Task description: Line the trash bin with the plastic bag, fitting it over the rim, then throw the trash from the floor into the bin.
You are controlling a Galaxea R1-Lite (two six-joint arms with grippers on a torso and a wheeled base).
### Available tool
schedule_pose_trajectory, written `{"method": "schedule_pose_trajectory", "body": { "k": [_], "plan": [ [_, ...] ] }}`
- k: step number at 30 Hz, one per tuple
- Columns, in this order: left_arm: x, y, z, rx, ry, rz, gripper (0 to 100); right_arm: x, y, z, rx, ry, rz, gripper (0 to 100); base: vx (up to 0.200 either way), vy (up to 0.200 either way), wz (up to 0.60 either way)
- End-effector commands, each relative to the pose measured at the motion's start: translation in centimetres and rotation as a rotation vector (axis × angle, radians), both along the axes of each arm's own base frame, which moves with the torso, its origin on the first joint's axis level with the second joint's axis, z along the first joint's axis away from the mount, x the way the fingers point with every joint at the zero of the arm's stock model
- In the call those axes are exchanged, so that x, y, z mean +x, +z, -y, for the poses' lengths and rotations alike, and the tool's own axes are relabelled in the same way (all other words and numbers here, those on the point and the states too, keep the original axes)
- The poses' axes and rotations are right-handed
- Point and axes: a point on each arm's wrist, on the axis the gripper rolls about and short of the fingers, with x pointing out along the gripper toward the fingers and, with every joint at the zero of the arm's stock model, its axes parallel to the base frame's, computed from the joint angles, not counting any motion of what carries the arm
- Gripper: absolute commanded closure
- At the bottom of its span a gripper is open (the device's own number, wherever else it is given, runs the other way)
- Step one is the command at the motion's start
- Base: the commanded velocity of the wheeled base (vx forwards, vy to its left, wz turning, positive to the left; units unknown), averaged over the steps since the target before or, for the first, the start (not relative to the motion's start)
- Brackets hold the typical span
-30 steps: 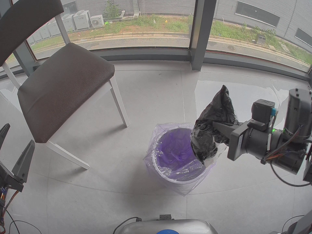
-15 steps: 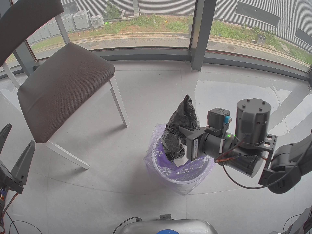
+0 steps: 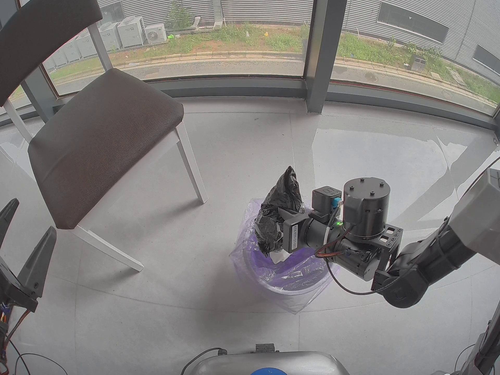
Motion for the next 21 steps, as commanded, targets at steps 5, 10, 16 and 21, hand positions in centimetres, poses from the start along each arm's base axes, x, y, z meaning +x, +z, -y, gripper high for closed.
{"method": "schedule_pose_trajectory", "body": {
  "k": [5,10,16,21],
  "plan": [
    [0.1,-0.2,0.0,-0.001,0.000,-0.008,0,2.1,-4.0,-0.6,0.008,-0.028,-0.033,100,0.000,0.000,0.00],
    [0.1,-0.2,0.0,-0.001,0.000,-0.008,0,2.7,-4.9,-0.5,0.007,-0.039,-0.034,100,0.000,0.000,0.00],
    [0.0,-0.4,0.0,0.002,-0.006,-0.012,0,2.6,-5.4,-0.2,-0.008,-0.044,-0.050,100,0.000,0.000,0.00],
    [-0.1,-0.7,0.1,0.012,-0.037,0.008,0,2.1,-5.8,0.2,-0.029,-0.042,-0.067,100,0.000,0.000,0.00]
  ]
}}
